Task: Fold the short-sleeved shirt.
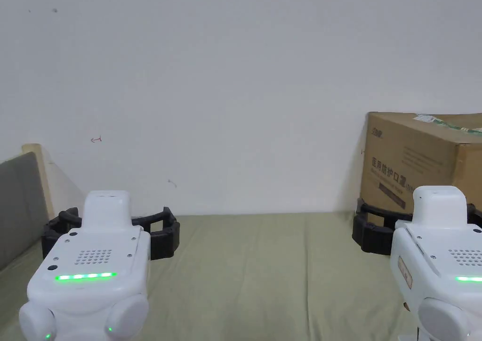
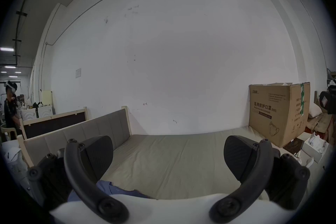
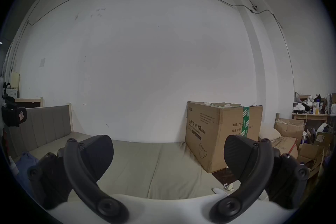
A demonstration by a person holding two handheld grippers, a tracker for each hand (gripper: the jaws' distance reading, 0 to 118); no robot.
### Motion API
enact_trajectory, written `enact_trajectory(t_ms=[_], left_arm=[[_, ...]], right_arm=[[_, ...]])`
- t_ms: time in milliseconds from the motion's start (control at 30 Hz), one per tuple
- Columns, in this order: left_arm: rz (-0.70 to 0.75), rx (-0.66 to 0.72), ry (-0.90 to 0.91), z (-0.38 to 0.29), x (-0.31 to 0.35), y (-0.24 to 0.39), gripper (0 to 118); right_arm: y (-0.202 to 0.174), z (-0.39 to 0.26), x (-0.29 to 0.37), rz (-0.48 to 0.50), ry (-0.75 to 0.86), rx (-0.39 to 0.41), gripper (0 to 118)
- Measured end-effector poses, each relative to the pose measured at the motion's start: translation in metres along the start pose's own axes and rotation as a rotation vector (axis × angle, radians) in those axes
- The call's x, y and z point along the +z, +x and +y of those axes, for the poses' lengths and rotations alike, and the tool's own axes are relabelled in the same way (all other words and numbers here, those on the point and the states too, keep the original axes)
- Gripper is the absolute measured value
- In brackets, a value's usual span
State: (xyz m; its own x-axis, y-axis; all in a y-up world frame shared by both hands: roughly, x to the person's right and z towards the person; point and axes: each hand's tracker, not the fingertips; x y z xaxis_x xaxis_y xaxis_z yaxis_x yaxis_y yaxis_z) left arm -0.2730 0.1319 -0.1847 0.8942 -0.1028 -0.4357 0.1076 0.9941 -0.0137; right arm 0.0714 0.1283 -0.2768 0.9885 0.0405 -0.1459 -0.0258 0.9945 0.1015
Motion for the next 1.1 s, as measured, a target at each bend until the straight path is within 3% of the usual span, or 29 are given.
enact_trajectory(t_ms=[1100], left_arm=[[0.004,0.056,-0.024,0.004,-0.001,-0.007,118]], right_arm=[[-0.001,0.001,-0.004,-0.02,-0.032,-0.047,118]])
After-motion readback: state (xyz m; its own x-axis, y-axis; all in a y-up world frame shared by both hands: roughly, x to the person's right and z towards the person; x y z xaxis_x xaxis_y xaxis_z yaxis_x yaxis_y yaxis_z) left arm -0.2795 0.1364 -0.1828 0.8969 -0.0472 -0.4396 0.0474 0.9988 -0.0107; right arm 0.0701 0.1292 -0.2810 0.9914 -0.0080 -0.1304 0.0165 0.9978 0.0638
